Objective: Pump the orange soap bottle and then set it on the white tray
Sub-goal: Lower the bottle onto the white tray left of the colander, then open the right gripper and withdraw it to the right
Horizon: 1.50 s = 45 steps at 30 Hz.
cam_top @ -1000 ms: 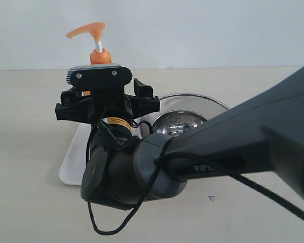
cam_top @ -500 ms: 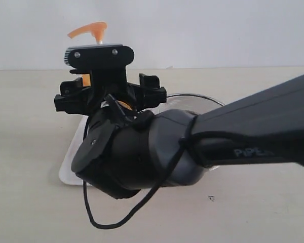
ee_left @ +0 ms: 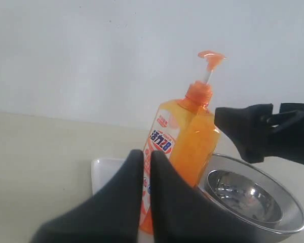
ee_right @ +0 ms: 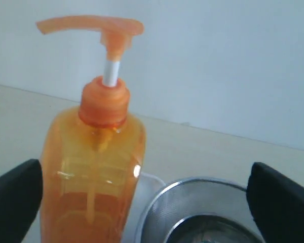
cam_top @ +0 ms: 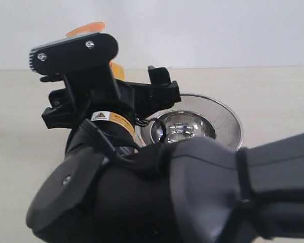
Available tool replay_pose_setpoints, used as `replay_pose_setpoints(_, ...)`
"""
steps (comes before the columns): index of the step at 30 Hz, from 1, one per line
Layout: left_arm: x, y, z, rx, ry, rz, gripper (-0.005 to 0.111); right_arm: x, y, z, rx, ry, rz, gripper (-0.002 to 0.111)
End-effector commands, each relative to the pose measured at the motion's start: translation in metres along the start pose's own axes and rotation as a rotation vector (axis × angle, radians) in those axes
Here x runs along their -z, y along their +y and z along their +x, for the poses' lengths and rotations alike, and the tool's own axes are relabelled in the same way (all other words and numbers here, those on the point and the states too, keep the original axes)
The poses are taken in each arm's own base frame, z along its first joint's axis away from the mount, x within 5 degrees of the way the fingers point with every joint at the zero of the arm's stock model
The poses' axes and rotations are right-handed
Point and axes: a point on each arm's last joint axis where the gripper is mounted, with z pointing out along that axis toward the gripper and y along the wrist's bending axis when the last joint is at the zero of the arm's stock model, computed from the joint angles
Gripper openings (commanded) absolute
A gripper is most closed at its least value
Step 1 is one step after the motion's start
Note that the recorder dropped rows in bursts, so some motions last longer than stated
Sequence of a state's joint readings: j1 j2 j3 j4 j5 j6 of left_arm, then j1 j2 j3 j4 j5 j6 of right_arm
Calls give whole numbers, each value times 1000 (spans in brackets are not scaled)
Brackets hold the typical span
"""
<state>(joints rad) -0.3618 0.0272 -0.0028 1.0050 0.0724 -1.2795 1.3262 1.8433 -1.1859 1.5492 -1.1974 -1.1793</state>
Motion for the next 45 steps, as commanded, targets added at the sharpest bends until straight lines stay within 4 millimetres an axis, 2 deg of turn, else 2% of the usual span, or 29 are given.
replay_pose_setpoints(1,0,1,1,5,0,-5,5,14,-24,11,-64,46,28,104)
replay_pose_setpoints(11,0,1,1,5,0,-5,5,84,-60,43,-69,47,-162,103)
replay_pose_setpoints(13,0,1,1,5,0,-5,5,91,-66,49,-66,50,-186,96)
replay_pose_setpoints(15,0,1,1,5,0,-5,5,95,-69,53,-51,51,-201,82)
replay_pose_setpoints(18,0,1,1,5,0,-5,5,102,-71,60,-35,74,-210,45)
replay_pose_setpoints(19,0,1,1,5,0,-5,5,104,-72,62,-42,84,-210,25)
replay_pose_setpoints(21,0,1,1,5,0,-5,5,108,-71,64,-66,101,-215,0)
replay_pose_setpoints(28,0,1,1,5,0,-5,5,122,-67,67,-8,97,-268,1)
replay_pose_setpoints(45,0,1,1,5,0,-5,5,122,-66,67,-5,95,-270,1)
